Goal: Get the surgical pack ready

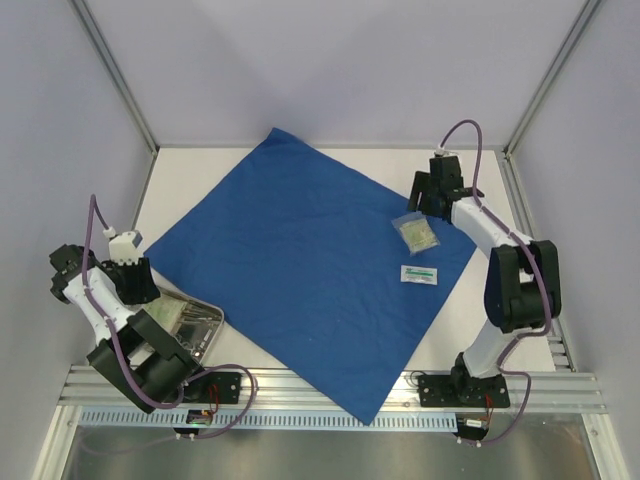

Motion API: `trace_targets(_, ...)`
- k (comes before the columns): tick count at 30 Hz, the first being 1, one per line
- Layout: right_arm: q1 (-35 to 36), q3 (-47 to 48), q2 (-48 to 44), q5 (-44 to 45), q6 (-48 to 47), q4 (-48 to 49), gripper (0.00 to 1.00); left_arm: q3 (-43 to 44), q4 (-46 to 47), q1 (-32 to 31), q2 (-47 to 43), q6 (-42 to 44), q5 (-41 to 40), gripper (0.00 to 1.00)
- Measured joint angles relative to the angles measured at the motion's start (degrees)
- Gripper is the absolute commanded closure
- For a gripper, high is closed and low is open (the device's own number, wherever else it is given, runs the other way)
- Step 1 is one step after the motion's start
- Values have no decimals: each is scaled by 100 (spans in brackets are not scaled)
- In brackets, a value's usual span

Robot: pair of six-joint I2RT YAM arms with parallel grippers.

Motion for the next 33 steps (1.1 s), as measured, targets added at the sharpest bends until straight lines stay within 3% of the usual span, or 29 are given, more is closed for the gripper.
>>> trace_targets(6,-413,188,1005,-155,-258,-354,35,225,-420,0,-146,2,79,48)
trace_targets(10,-424,188,1215,-435,-323,-431,58,254,-647,0,-179,2,114,48)
trace_targets(13,-402,186,1200,-575,-376,-411,88,321,-815,0,-234,4,151,48)
trace_targets(15,-398,151,1158,-651,-378,-387,98,378,-909,0,-291,17,186,47)
trace_targets(25,-22,-267,7,-909,-435,-400,100,866,-1744,-46,-531,258,599,47)
trace_targets(29,1080,-461,-710,-953,-317,-138,99,1115,-2041,-402,-533,389,787,38)
trace_targets(33,2533,-474,-1005,-955,-68,535,99,1484,-2170,-1193,-535,426,914,31)
